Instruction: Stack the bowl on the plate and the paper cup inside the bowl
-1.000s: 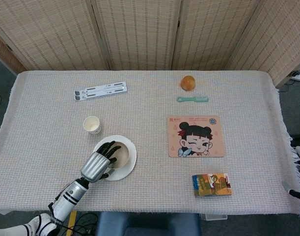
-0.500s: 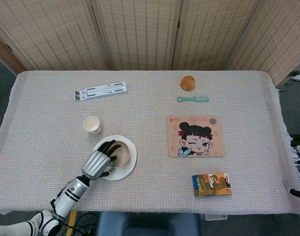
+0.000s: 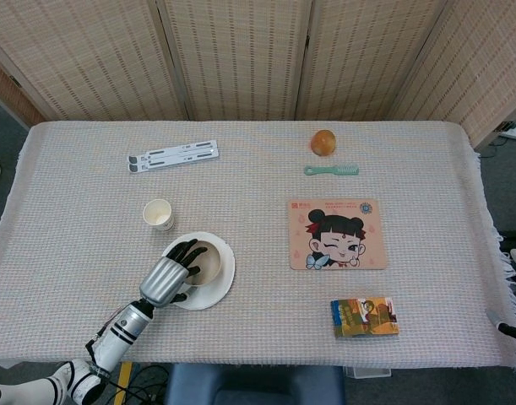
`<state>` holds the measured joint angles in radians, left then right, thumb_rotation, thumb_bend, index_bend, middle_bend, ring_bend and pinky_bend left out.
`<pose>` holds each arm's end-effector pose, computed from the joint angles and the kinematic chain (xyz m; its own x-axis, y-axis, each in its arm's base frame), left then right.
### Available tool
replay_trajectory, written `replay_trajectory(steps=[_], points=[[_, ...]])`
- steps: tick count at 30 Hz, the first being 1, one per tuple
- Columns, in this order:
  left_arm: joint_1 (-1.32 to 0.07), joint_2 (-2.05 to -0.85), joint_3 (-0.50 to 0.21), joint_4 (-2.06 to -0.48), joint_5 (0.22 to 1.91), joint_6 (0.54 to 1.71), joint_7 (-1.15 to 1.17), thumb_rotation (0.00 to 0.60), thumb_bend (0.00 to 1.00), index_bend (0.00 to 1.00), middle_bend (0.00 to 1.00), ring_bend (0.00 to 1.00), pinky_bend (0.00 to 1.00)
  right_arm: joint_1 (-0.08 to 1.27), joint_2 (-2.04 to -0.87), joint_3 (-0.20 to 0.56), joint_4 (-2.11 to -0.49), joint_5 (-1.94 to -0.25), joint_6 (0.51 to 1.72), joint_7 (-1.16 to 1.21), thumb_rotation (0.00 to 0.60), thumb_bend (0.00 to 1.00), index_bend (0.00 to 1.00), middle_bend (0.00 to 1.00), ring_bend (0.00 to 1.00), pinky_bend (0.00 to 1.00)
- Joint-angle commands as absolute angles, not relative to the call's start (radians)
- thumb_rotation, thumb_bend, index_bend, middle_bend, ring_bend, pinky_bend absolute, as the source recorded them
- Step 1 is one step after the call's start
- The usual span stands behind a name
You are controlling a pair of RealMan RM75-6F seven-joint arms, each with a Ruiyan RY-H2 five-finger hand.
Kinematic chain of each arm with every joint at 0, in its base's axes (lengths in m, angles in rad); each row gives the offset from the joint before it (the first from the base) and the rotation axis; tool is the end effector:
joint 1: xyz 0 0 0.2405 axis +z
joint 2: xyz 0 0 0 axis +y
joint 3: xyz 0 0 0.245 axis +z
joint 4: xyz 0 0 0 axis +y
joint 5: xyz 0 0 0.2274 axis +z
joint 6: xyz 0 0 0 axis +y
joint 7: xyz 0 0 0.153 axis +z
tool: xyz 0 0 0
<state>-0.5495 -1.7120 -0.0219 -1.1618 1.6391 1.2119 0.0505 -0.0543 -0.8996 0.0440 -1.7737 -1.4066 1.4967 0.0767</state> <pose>-0.1850 0.2876 -0.0645 0.4427 0.1139 0.8894 0.7682 -0.5598 -0.3107 -0.3259 -0.1434 0.1965 0.3701 -0.0383 0.9282 -0.9060 0.2059 0.3698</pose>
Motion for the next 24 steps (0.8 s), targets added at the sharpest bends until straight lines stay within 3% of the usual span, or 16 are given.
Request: replay_trajectory(steps=[1, 14, 24], points=[[-0.551, -1.707, -0.015, -1.162, 1.644, 1.215, 0.043, 0.6, 0.35, 0.6, 0.19, 0.0, 0.16, -0.055, -0.9, 0.044, -1.774, -1.408, 1.499, 0.077, 0.6, 0.22, 0.0, 0.0, 0.0, 0.0], [-0.535, -1.673, 0.003, -1.213, 1.63, 1.223, 0.069, 0.6, 0.22, 0.43, 0.19, 0.0, 0.16, -0.059, -0.902, 0.043, -1.775, -1.416, 1.507, 0.073, 0.6, 0.22, 0.0, 0.0, 0.0, 0.0], [-0.467, -1.488, 0.019, -1.502, 1.622, 1.3, 0.232, 0.6, 0.2, 0.35, 0.18, 0.0, 0.16, -0.06, -0.904, 0.04, -1.777, -1.429, 1.512, 0.069, 0.6, 0.22, 0.0, 0.0, 0.0, 0.0]])
